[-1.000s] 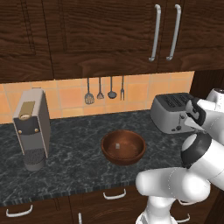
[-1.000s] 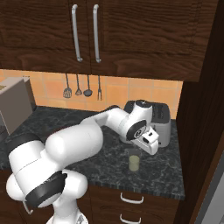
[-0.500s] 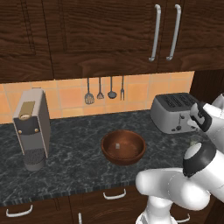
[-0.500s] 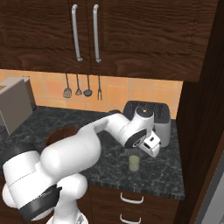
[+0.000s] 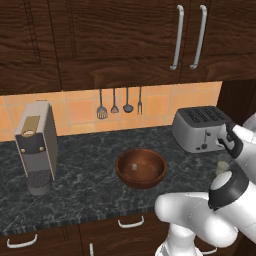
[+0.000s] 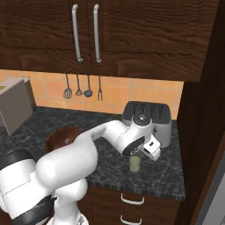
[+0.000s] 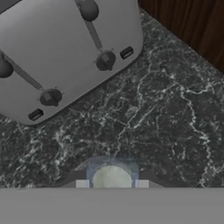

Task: Grab a lemon wedge from the fridge and one ice cube from the ice bowl, and put them in the glass of lemonade.

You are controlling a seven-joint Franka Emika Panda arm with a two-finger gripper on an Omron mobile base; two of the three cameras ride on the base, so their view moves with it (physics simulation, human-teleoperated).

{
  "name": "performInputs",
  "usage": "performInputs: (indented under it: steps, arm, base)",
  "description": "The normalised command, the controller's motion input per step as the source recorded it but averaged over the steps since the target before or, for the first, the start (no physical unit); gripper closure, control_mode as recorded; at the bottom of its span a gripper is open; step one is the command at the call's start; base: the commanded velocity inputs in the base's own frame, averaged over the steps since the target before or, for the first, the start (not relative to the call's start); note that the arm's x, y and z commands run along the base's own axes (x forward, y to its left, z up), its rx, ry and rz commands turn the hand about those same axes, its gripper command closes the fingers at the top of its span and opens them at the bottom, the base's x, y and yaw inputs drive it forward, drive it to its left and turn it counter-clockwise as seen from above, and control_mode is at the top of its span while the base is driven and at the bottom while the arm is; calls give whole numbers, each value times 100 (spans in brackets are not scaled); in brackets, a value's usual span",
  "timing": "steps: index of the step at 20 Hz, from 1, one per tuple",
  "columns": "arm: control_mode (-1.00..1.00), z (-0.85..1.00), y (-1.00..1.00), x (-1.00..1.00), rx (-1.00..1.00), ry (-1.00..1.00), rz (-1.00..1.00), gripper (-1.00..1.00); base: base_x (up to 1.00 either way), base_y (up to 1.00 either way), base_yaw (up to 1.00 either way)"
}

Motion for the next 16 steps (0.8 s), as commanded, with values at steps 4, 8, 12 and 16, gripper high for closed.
performInputs:
  steps: [4, 8, 12, 16]
  arm:
    - [-100, 0, 0, 0, -8, 1, -13, 100]
    - [-100, 0, 0, -12, -1, 0, -9, 100]
    - [-100, -4, 4, -6, 0, 0, 0, 100]
    - [-100, -1, 9, -9, 0, 0, -2, 100]
  base:
    - [0, 0, 0]
    - [0, 0, 0]
    - [0, 0, 0]
    - [0, 0, 0]
